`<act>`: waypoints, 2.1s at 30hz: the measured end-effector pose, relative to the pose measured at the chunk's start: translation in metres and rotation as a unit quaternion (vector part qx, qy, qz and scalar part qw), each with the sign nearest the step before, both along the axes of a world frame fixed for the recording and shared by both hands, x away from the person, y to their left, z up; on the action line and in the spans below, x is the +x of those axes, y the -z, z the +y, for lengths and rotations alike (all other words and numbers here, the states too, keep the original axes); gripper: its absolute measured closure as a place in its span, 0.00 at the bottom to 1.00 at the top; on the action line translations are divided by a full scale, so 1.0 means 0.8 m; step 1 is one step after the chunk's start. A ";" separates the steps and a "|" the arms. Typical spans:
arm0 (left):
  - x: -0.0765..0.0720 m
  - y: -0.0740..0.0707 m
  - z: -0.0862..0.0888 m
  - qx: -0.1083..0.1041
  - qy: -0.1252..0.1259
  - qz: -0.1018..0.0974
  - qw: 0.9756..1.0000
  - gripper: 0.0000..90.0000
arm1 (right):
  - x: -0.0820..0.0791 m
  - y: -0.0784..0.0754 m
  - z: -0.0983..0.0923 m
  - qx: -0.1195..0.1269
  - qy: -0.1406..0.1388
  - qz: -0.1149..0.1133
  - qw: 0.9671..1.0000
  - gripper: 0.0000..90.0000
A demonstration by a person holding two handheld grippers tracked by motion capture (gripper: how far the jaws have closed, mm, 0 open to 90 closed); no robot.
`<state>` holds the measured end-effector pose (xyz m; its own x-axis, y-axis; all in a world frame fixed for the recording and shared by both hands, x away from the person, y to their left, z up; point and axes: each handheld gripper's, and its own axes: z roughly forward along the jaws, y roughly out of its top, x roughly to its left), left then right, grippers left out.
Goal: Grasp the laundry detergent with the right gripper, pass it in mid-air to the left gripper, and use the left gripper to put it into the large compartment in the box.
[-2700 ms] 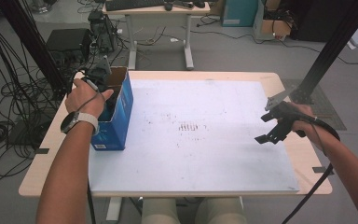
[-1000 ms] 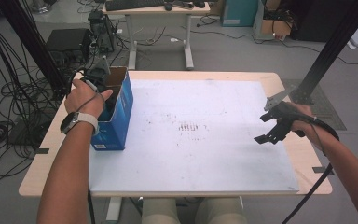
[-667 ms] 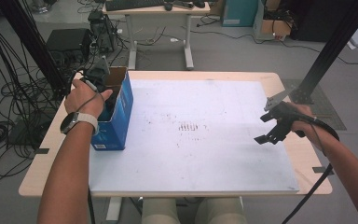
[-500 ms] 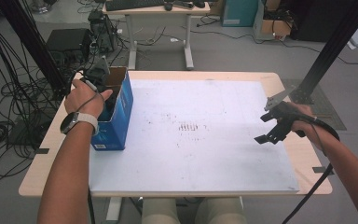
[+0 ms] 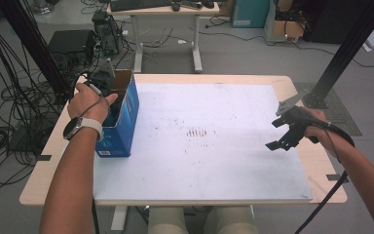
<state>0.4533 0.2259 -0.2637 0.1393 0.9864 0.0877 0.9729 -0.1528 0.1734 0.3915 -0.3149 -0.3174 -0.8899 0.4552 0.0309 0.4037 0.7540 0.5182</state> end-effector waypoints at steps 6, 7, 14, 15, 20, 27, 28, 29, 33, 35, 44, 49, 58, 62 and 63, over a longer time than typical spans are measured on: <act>0.000 -0.001 -0.001 -0.001 -0.002 0.001 1.000 0.41 | 0.000 0.000 -0.001 0.000 0.001 0.000 1.000 0.03; 0.000 0.000 -0.001 -0.001 -0.003 0.001 1.000 0.41 | 0.000 -0.001 -0.001 0.001 0.001 0.000 1.000 0.03; -0.001 0.000 0.000 0.000 -0.002 -0.001 1.000 0.41 | -0.001 -0.001 -0.001 0.001 0.001 -0.001 1.000 0.03; -0.001 -0.001 0.000 0.000 -0.002 0.001 1.000 0.41 | -0.001 -0.001 -0.001 0.001 0.002 -0.001 1.000 0.03; -0.001 -0.001 0.000 0.001 -0.002 0.001 1.000 0.41 | -0.001 -0.001 -0.001 0.002 0.002 -0.001 1.000 0.03; -0.001 0.000 0.000 0.000 -0.002 -0.002 1.000 0.41 | -0.001 -0.001 -0.001 0.002 0.002 -0.002 1.000 0.03; -0.001 0.000 0.000 0.000 -0.003 -0.002 1.000 0.41 | -0.002 -0.001 -0.001 0.001 0.003 -0.001 1.000 0.03; -0.001 0.000 0.000 0.000 -0.002 -0.002 1.000 0.41 | -0.002 -0.001 -0.001 0.001 0.002 0.000 1.000 0.03; -0.002 0.000 0.001 0.000 -0.002 -0.002 1.000 0.41 | -0.002 -0.001 -0.001 0.001 0.002 0.000 1.000 0.03; -0.002 0.000 0.001 0.000 -0.002 -0.002 1.000 0.41 | -0.002 -0.001 -0.001 0.002 0.002 0.000 1.000 0.03; -0.002 0.000 0.000 0.000 -0.004 -0.003 1.000 0.41 | -0.001 -0.001 -0.001 0.002 0.002 0.000 1.000 0.03; -0.002 0.000 0.000 -0.001 -0.005 -0.003 1.000 0.41 | -0.002 -0.001 -0.001 0.002 0.003 0.000 1.000 0.03; -0.002 0.000 0.000 0.000 -0.004 -0.004 1.000 0.41 | -0.002 -0.001 -0.001 0.001 0.000 0.000 1.000 0.03; -0.003 0.000 0.000 0.001 -0.003 -0.006 1.000 0.41 | -0.002 0.000 -0.001 0.001 -0.001 0.000 1.000 0.03; -0.003 0.000 -0.001 0.001 -0.001 -0.005 1.000 0.41 | -0.002 0.000 0.000 0.001 -0.001 0.000 1.000 0.03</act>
